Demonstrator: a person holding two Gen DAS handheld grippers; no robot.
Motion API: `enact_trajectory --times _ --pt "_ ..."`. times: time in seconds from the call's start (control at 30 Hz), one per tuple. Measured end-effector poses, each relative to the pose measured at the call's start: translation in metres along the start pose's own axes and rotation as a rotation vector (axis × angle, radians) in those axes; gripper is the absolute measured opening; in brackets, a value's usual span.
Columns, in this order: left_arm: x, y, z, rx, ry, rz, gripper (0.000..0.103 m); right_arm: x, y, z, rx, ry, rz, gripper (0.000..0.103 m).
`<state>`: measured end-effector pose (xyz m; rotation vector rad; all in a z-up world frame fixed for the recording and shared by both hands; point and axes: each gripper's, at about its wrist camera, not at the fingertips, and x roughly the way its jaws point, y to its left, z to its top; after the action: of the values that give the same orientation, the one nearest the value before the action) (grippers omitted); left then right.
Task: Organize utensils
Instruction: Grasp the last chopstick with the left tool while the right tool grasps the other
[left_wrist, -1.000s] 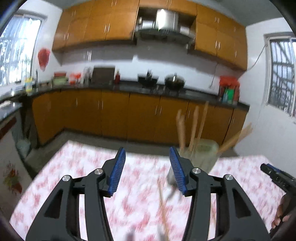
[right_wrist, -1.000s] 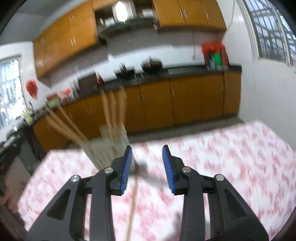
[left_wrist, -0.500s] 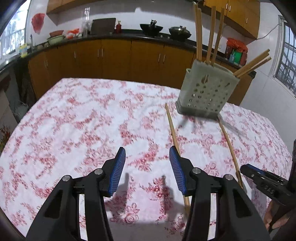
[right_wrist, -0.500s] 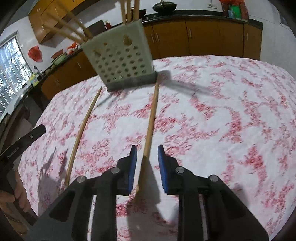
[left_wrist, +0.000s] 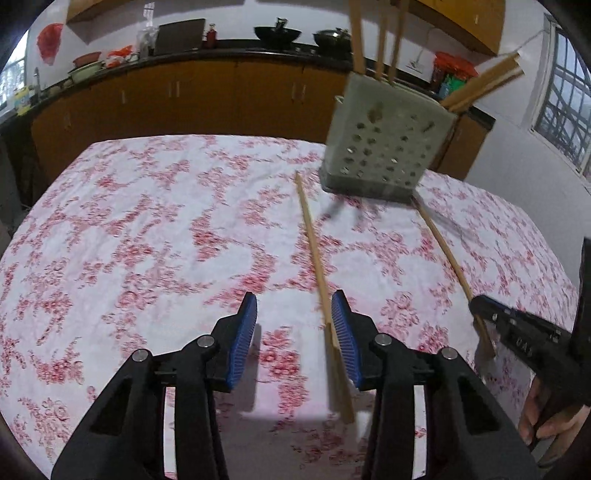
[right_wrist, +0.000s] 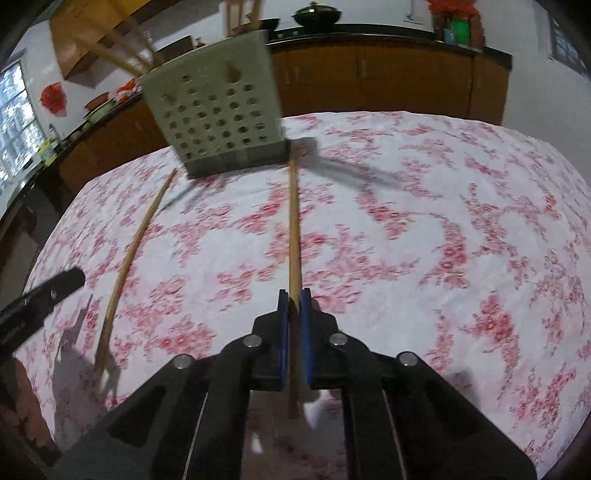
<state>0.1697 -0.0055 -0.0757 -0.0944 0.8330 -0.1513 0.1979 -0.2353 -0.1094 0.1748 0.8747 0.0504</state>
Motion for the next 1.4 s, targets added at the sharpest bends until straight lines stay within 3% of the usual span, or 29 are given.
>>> enact_trajectory --times 0.4,0.6,1.03,1.4 --pt "0.025 -0.018 -0.005 0.040 0.075 0.005 0.026 -0.001 -0.018 0.001 0.032 -0.010 -0.020 0.008" --pt "0.031 -0.021 -0.003 0.056 0.075 0.035 0.008 0.000 -0.017 0.001 0.034 -0.010 -0.018 0.008" --pt "0.038 0.029 0.018 -0.026 0.076 0.110 0.008 0.003 -0.022 0.007 0.028 -0.014 -0.037 0.008" --pt "0.035 0.031 0.017 -0.023 0.066 0.105 0.008 0.004 -0.021 0.007 0.017 -0.011 -0.046 0.009"
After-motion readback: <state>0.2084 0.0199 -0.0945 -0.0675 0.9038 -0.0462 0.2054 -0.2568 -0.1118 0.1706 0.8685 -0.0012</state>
